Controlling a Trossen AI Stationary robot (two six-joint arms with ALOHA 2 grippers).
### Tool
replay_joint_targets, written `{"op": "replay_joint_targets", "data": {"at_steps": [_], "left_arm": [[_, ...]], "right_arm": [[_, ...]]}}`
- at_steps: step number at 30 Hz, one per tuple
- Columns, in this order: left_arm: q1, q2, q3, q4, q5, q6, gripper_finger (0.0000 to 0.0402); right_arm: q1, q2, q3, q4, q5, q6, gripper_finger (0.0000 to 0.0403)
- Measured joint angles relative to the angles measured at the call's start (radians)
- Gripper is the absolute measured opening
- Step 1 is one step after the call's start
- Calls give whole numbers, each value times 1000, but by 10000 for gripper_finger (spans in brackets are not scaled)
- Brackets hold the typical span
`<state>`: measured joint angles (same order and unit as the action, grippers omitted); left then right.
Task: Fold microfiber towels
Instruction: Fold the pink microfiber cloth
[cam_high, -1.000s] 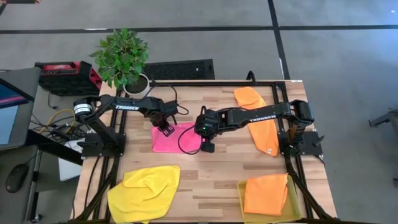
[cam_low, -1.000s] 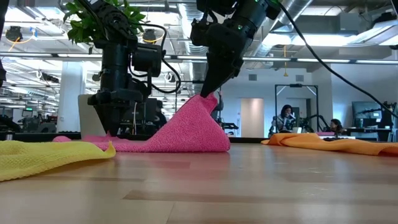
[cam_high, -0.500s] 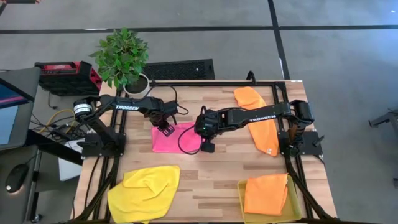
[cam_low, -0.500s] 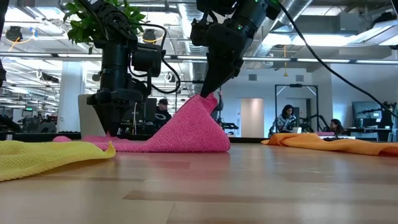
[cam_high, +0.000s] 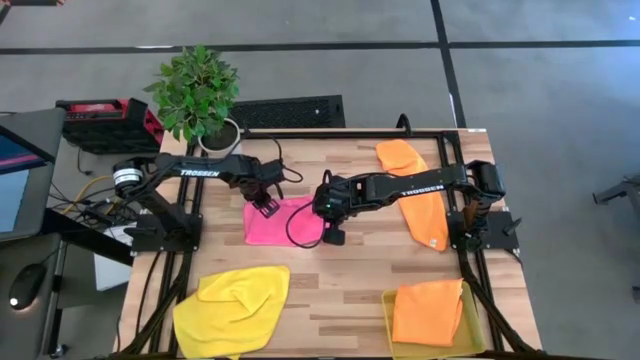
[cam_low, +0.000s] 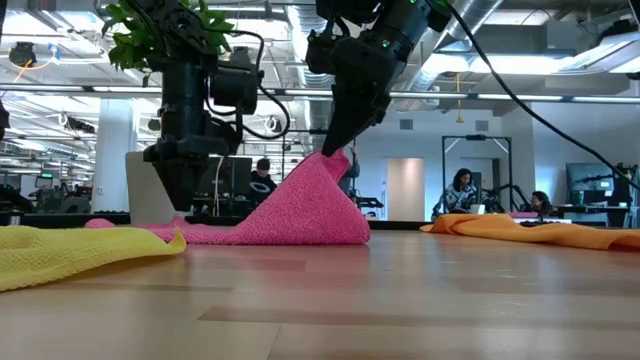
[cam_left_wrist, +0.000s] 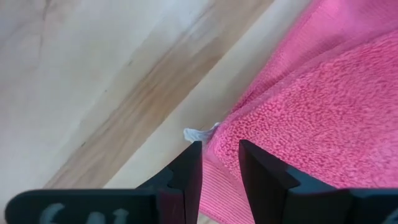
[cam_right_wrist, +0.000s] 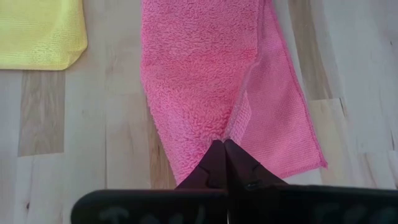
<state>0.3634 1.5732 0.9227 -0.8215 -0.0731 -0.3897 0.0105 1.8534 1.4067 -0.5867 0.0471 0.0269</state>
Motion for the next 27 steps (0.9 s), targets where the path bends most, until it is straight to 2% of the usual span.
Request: {"op": "replay_joint_targets", "data": {"at_steps": [27], "left_arm": [[-3,-1,-29,50,-21,4,98]], "right_arm": [[0,0,0,-2,-1,1,3]]}}
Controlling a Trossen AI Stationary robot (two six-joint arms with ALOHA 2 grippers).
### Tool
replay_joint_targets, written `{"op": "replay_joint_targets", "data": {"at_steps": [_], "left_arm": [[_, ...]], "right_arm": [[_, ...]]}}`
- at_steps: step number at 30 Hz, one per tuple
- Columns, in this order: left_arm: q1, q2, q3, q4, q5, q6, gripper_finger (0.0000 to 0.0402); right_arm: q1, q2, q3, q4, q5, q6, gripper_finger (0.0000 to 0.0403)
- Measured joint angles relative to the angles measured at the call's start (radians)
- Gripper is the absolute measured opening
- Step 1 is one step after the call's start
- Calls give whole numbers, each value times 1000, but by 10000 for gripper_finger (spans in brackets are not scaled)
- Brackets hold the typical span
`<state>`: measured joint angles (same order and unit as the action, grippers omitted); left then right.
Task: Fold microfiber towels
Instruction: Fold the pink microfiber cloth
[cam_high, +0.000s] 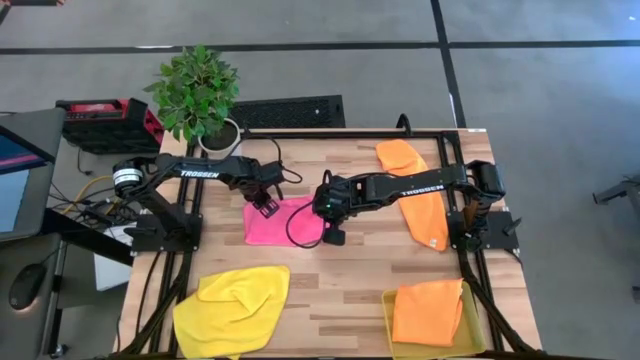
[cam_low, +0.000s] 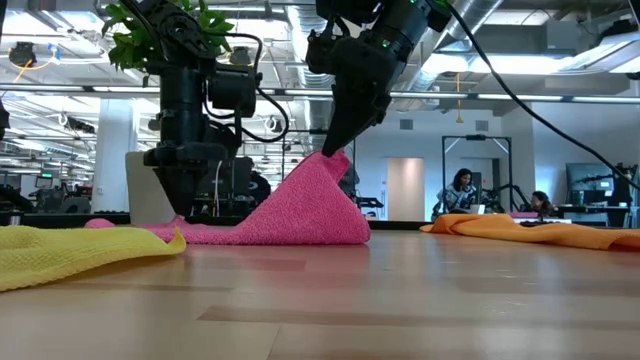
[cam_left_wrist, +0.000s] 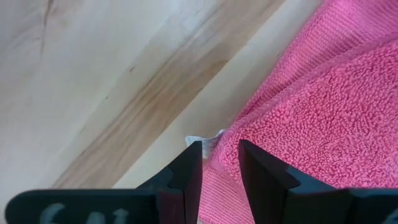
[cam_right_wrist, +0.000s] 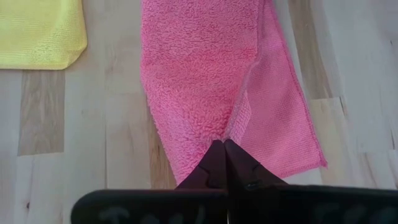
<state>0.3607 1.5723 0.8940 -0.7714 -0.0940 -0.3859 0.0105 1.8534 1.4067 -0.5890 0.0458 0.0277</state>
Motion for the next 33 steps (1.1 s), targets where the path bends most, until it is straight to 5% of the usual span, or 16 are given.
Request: {"op": "replay_joint_targets", "data": {"at_steps": [26,33], "left_arm": [[2,1,-35,32,6,-19,96],[2,1,-35,68,4,3,28]], "right_arm": [[0,0,0,0,-21,0,3],[0,0,0,-1,-21,0,3]]}}
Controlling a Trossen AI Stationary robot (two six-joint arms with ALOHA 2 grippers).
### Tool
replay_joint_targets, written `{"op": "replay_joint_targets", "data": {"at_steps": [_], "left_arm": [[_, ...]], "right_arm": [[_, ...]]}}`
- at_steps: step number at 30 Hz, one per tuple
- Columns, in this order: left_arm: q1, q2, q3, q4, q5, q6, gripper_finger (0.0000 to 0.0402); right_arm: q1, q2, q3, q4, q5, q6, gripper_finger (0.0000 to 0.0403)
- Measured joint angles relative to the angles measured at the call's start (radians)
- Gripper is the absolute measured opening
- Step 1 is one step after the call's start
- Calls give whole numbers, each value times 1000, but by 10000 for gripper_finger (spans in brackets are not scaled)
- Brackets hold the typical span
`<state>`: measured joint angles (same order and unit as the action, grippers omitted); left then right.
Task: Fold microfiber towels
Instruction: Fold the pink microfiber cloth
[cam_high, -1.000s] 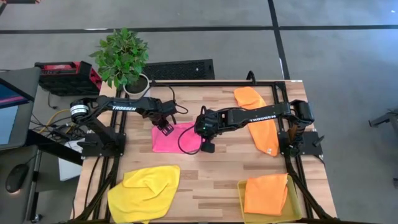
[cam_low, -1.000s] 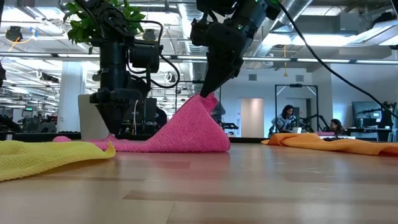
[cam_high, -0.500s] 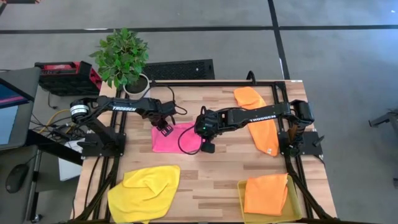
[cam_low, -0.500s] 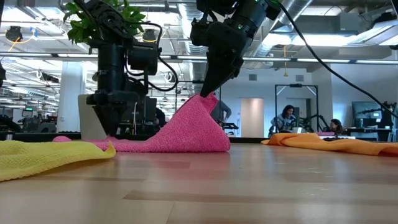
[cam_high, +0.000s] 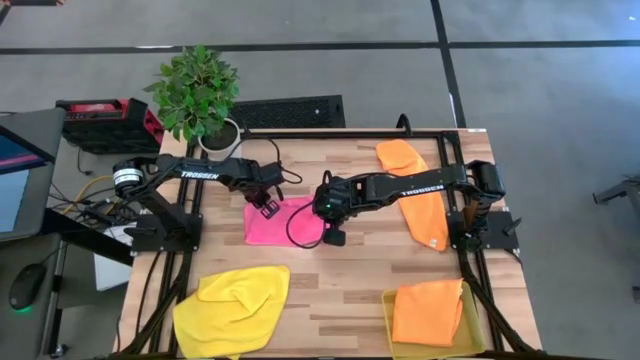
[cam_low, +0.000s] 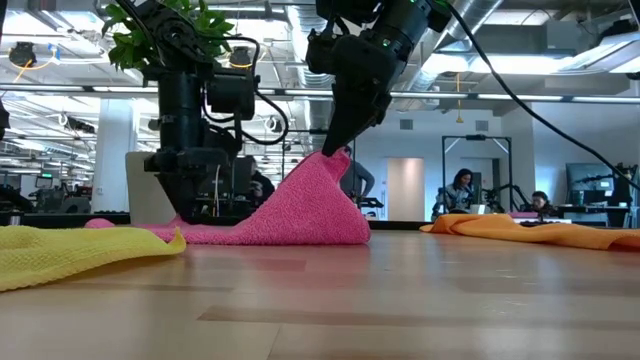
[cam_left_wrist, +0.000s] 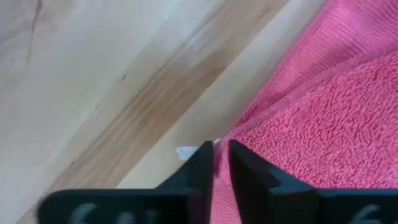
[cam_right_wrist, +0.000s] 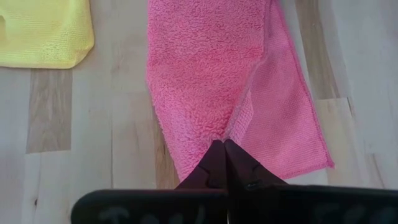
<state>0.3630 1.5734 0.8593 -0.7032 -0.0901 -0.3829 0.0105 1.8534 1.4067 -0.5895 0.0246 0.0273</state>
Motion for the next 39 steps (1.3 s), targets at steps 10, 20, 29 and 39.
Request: {"op": "replay_joint_targets", "data": {"at_steps": [10,20,29,39], "left_arm": [[-5,-22,0,-17,27,-5,1],[-99,-176,0,-147,47,-116,0],[-270,-267,0,-325,-7,-396,0],[-293,-199,0,-328,-47,-495,0]], "right_arm": [[0,0,0,-1,0,0,3],[-23,0,0,-19,2,-1,3],[-75,0,0,-24,33,33,3],[-139,0,0,13,33,25,3]]}}
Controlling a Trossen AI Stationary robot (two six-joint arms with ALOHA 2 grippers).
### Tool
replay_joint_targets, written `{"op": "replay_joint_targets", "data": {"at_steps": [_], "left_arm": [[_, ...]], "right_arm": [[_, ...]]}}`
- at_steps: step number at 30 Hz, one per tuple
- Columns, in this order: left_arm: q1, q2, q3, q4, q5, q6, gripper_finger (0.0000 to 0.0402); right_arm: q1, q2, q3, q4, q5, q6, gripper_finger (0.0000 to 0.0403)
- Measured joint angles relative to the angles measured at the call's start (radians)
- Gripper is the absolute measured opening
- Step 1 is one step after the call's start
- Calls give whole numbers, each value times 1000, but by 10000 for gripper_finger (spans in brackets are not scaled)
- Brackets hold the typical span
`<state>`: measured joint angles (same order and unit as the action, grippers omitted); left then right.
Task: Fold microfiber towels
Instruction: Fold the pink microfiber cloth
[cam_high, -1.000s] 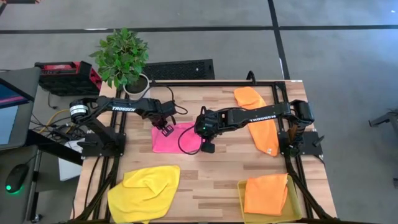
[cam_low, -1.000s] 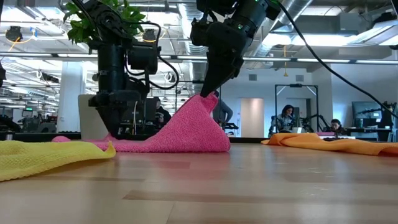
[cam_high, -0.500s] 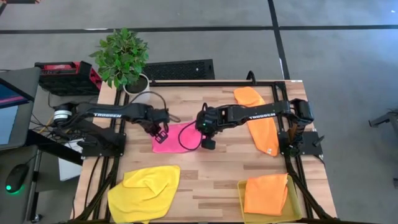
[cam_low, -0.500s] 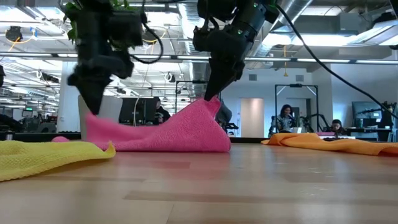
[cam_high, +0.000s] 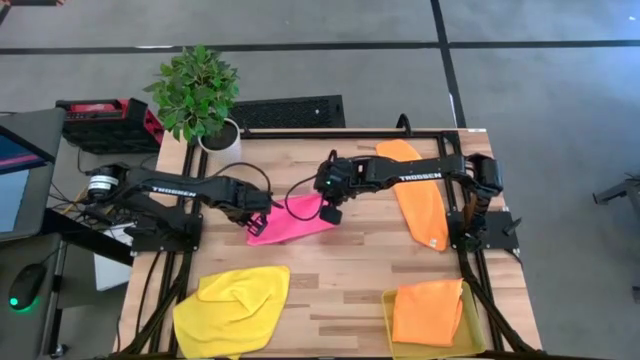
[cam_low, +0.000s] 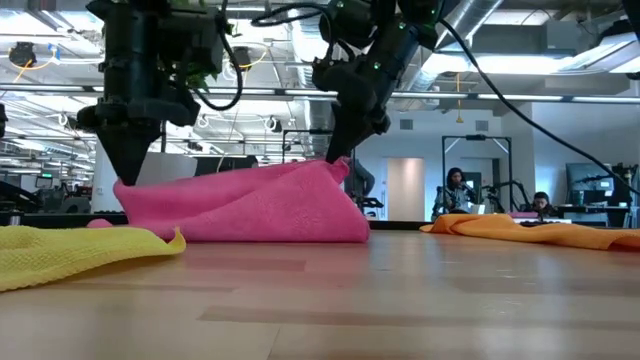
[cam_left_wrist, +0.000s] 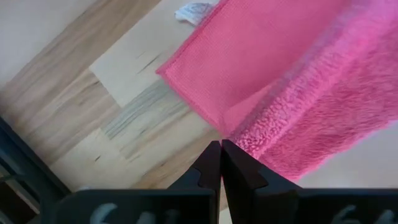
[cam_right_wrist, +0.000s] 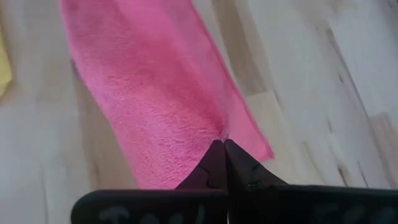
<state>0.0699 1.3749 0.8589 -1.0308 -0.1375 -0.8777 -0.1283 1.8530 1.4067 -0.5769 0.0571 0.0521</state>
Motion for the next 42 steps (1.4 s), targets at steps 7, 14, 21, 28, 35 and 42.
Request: {"op": "replay_joint_targets", "data": {"at_steps": [7,14,21,28,35,42], "left_arm": [[2,35,0,11,24,20,6],[5,34,0,49,-30,20,39],[36,33,0,61,-34,23,109],[55,18,19,55,-35,76,154],[37,-57,113,64,-77,187,161],[-147,-69,106,106,7,338,161]], "right_arm": [[-14,0,-15,2,-7,-7,14],[-16,0,-16,2,-7,-8,60],[-32,0,-16,6,-6,-9,136],[-39,0,-7,-10,-9,-86,214],[-13,0,45,-63,-11,-142,234],[59,-38,78,-152,-15,-210,226]]}}
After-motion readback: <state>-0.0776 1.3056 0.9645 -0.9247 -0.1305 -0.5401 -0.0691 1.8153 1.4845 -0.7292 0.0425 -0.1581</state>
